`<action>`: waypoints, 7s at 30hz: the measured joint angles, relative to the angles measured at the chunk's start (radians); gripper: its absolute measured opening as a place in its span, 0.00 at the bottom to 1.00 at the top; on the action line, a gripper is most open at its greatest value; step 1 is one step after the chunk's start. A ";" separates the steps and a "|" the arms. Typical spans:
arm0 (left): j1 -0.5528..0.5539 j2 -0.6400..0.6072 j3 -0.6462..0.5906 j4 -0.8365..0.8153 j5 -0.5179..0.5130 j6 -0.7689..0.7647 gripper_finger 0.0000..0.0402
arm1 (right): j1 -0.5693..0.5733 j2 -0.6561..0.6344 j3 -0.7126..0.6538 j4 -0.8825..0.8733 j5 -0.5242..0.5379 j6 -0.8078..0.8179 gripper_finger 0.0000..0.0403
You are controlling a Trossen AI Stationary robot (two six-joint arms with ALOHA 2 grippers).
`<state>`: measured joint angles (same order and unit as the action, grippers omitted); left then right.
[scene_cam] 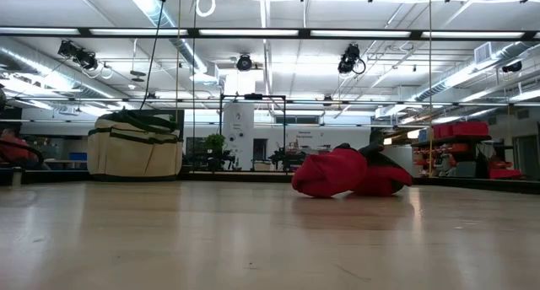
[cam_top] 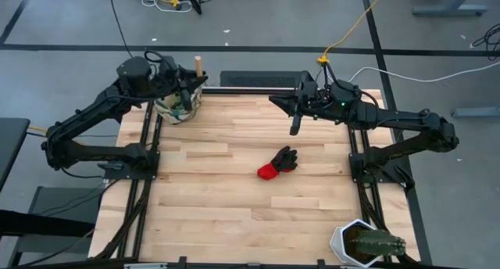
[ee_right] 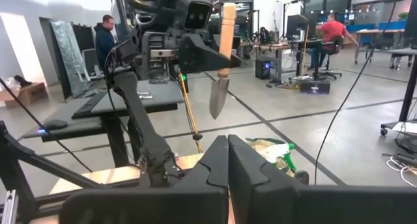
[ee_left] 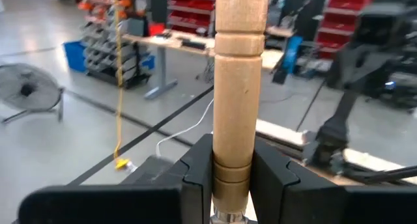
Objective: Pick & Place Garden tools in Gardening bag
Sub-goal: Put the trowel into the gardening bag
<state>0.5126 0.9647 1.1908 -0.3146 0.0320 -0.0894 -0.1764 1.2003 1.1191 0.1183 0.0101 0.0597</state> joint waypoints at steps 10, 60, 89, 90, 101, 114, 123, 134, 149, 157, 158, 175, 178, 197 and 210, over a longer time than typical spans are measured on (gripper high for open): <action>0.060 0.002 0.000 -0.172 -0.091 0.009 0.19 | 0.000 0.000 0.000 -0.019 0.000 0.002 0.00; 0.351 -0.160 -0.549 0.136 -0.325 0.085 0.20 | 0.000 0.005 0.000 -0.039 -0.001 -0.016 0.00; 0.357 0.037 -0.597 0.260 -0.449 0.110 0.19 | 0.000 0.005 0.000 -0.038 -0.001 0.003 0.00; 0.357 0.047 -0.597 0.261 -0.451 0.101 0.19 | 0.000 0.005 0.000 -0.039 -0.001 0.003 0.00; 0.396 0.076 -0.597 0.259 -0.431 0.100 0.19 | 0.000 0.005 0.000 -0.039 -0.001 0.002 0.00; 0.401 0.076 -0.597 0.258 -0.412 0.101 0.19 | 0.000 0.005 0.000 -0.039 -0.001 0.002 0.00; 0.401 0.076 -0.597 0.250 -0.412 0.102 0.22 | 0.000 0.005 0.000 -0.038 0.000 0.002 0.00; 0.401 0.076 -0.597 0.240 -0.414 0.105 0.29 | 0.000 0.005 0.000 -0.038 0.000 0.002 0.00; 0.393 0.076 -0.587 0.200 -0.420 0.128 0.51 | 0.000 0.005 0.000 -0.038 0.000 0.002 0.00; 0.375 0.074 -0.481 0.148 -0.419 0.129 0.51 | 0.000 0.005 0.000 -0.038 0.000 0.002 0.00; 0.376 0.074 -0.472 0.144 -0.420 0.128 0.50 | 0.000 0.005 0.000 -0.038 0.000 0.002 0.00; 0.430 0.076 -0.477 0.059 -0.343 0.046 0.51 | 0.000 0.005 0.000 -0.038 0.000 0.002 0.00; 0.439 0.076 -0.490 0.066 -0.341 0.035 0.51 | 0.000 0.005 0.000 -0.038 0.000 0.002 0.00; 0.439 0.181 -0.512 0.231 -0.297 0.022 0.51 | 0.000 0.005 0.000 -0.038 0.000 0.003 0.00; 0.439 0.188 -0.512 0.247 -0.324 0.007 0.40 | 0.000 0.005 0.000 -0.039 0.008 0.003 0.00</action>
<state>0.9520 1.1522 0.6788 -0.0677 -0.2916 -0.0826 -0.1761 1.2053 1.1191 0.0795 0.0181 0.0628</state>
